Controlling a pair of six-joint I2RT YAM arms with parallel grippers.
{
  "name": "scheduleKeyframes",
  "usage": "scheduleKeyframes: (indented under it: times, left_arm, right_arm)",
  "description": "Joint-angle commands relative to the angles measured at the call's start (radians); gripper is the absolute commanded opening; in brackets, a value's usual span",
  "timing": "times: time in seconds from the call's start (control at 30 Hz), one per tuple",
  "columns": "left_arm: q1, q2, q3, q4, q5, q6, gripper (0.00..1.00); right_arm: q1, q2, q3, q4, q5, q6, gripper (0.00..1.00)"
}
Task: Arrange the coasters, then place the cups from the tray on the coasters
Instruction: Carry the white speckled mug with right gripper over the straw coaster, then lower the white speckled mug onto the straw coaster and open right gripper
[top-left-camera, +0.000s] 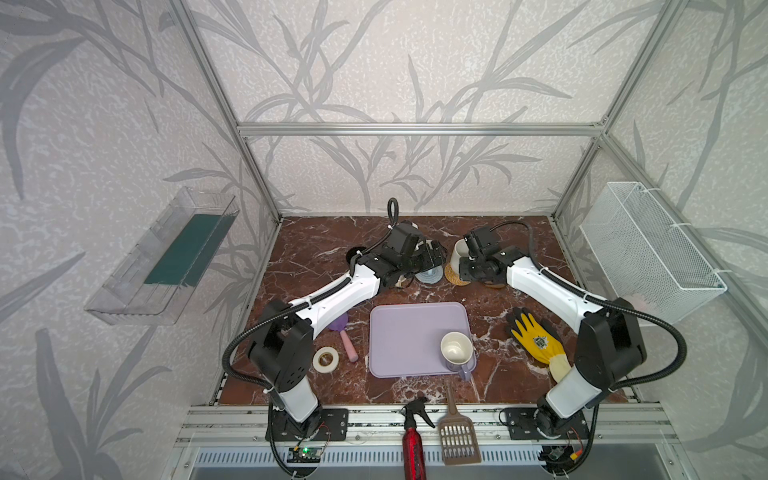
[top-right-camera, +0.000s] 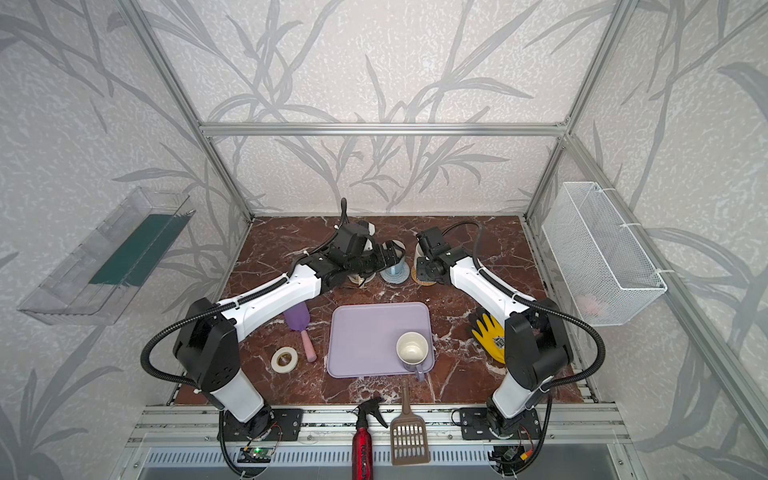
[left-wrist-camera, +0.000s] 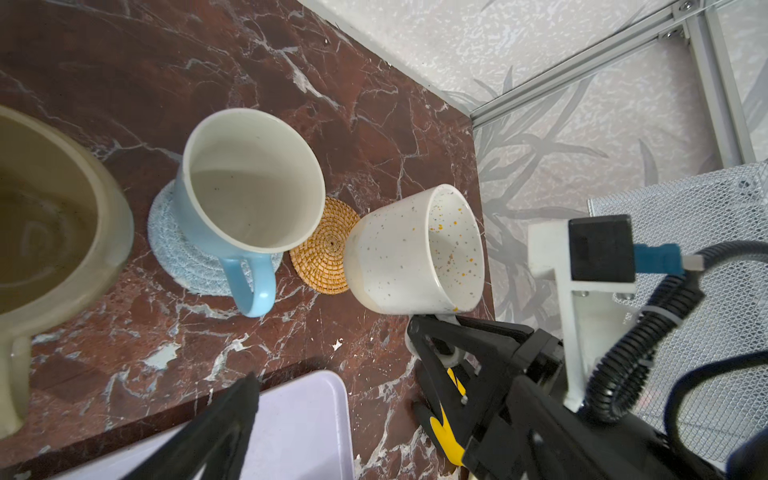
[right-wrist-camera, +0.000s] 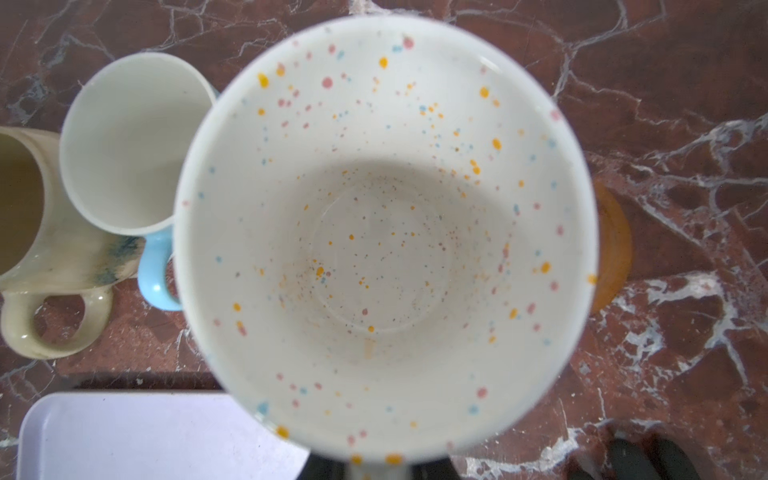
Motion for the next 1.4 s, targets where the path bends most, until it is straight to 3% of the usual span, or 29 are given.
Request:
scheduleKeyframes:
  times: [0.0, 0.5, 1.37]
  left_arm:
    - [0.019, -0.02, -0.003, 0.008, -0.027, -0.002, 0.96]
    - [0.036, -0.011, -0.027, 0.025, 0.012, -0.004, 0.94]
    - [0.038, -0.029, -0.062, 0.055, 0.017, -0.014, 0.94]
  right_arm:
    - [-0.004, 0.014, 0.045, 0.079, 0.059, 0.015, 0.0]
    - [-0.003, 0.182, 0.133, 0.035, 0.099, 0.028, 0.0]
    - [0.02, 0.187, -0.053, 0.135, 0.057, 0.071, 0.0]
